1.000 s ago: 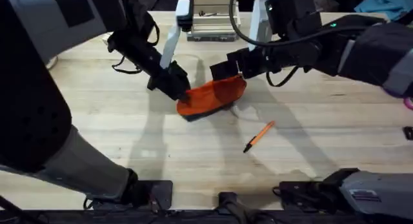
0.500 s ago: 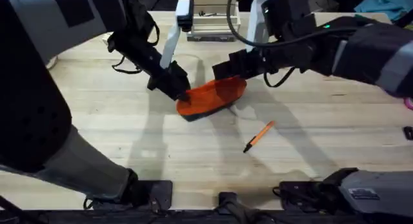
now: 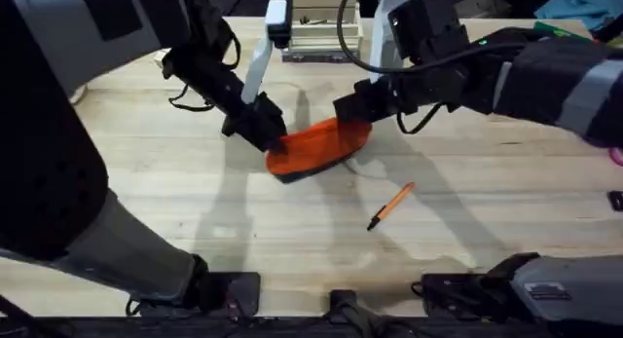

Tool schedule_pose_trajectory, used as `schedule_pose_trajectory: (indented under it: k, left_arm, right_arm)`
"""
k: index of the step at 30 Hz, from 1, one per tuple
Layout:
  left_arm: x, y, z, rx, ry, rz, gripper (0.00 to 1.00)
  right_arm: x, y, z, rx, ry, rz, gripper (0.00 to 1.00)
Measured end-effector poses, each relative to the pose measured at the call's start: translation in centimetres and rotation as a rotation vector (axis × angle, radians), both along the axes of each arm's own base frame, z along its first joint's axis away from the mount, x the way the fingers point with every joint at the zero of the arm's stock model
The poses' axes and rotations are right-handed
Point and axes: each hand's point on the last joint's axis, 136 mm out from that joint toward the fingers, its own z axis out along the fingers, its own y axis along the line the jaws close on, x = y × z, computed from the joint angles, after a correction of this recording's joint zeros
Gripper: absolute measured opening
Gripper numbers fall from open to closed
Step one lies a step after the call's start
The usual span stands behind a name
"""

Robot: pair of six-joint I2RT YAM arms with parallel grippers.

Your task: Unzip the bag, pick up the pens from the table one at a time and place them inside, then zip the bag closed.

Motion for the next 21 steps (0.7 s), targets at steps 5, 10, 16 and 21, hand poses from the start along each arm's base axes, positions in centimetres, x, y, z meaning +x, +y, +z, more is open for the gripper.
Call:
schedule_pose_trajectory:
  k: [5,10,16,21]
  left_arm:
    - [0.00,0.01,-0.01,0.001,0.000,0.000,0.042]
    - [0.00,0.01,-0.01,0.001,0.000,0.000,0.042]
    - [0.00,0.01,-0.01,0.001,0.000,0.000,0.042]
    - [-0.01,0.03,-0.03,0.002,0.000,-0.001,0.042]
  right_arm:
    - [-0.05,-0.13,-0.10,-0.007,0.003,-0.003,0.079]
    - [-0.03,-0.18,-0.12,-0.009,0.003,-0.005,0.039]
    - [-0.03,-0.16,-0.11,-0.008,0.003,-0.004,0.030]
    - [-0.25,0.39,0.14,0.024,0.011,0.016,0.031]
